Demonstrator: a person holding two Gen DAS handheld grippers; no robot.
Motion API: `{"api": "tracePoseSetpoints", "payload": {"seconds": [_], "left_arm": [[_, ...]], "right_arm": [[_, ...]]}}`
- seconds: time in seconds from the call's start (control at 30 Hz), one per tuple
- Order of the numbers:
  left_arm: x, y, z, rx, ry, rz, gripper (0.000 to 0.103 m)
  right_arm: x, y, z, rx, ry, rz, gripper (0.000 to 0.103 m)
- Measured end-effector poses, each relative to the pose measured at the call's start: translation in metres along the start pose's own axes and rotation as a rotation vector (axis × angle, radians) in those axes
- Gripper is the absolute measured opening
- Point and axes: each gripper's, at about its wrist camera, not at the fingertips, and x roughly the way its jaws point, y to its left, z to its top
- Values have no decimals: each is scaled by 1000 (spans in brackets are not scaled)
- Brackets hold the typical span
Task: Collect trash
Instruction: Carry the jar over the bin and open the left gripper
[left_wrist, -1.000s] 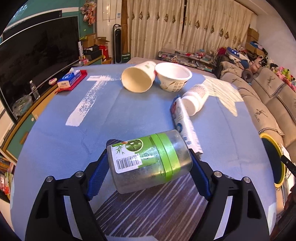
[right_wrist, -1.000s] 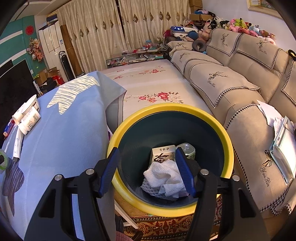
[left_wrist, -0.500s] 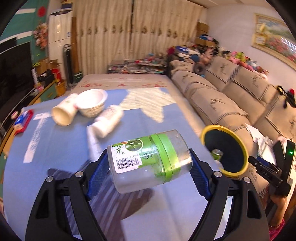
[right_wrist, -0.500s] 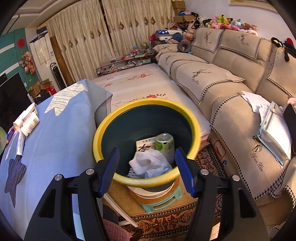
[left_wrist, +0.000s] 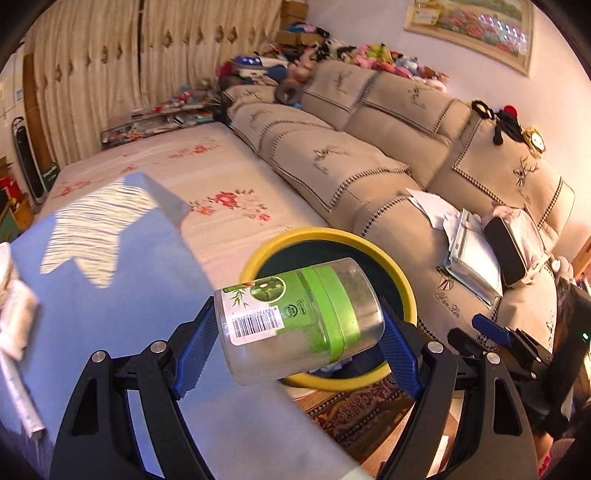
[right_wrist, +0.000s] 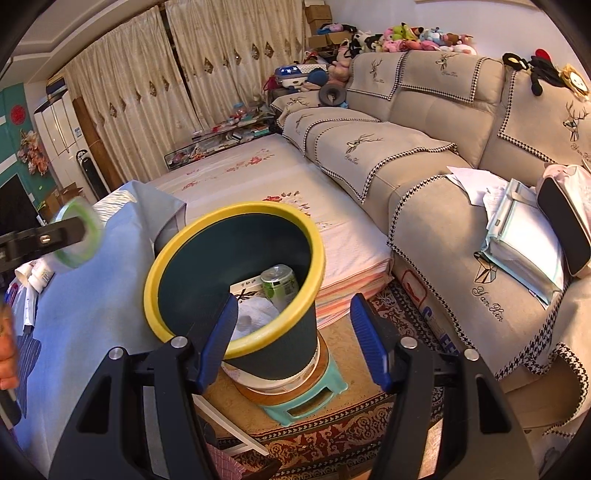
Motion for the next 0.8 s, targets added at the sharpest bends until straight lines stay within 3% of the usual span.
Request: {"api": "tracePoseSetpoints", "payload": {"seconds": [0.3, 0.43, 0.6, 0.8], "left_arm": [[84, -19, 17, 8, 72, -9, 81], [90, -16, 22, -1, 41, -13, 91], [54, -3, 25, -16, -32, -16, 93], [-40, 48, 7, -79, -193, 12, 98]], "right_arm": [[3, -18, -2, 39, 6, -25, 60], [2, -18, -2, 40, 4, -27, 61], [2, -10, -1, 24, 7, -12, 61], [4, 16, 1, -20, 16, 32, 61]]}}
